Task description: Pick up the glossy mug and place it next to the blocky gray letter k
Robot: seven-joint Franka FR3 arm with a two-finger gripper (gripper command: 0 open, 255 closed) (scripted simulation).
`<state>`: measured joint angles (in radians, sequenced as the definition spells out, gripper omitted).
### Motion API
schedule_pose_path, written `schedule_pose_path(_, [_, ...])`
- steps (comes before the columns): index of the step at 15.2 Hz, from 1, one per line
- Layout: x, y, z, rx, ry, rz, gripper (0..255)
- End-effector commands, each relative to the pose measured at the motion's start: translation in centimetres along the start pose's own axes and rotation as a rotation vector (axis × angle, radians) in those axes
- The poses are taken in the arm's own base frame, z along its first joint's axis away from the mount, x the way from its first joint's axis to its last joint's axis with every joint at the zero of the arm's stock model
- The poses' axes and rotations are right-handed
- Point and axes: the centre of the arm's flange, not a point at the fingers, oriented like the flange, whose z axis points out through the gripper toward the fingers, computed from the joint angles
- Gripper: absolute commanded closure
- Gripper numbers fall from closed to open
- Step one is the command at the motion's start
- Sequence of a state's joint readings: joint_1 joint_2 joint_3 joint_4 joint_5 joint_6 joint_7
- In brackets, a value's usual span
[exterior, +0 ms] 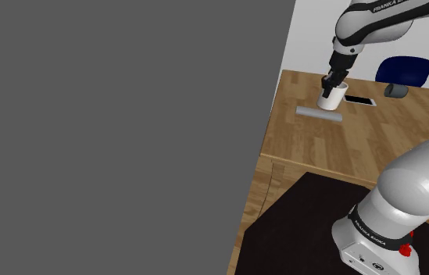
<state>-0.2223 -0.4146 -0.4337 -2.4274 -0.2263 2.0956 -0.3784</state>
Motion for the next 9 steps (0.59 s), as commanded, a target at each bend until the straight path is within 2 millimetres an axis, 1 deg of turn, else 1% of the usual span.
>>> schedule_pose_path(1, [0.0,0.0,-1.2,0.000,0.000,0.000,255])
schedule_pose_path(9, [0.1,0.2,-5.4,0.000,0.000,0.000,255])
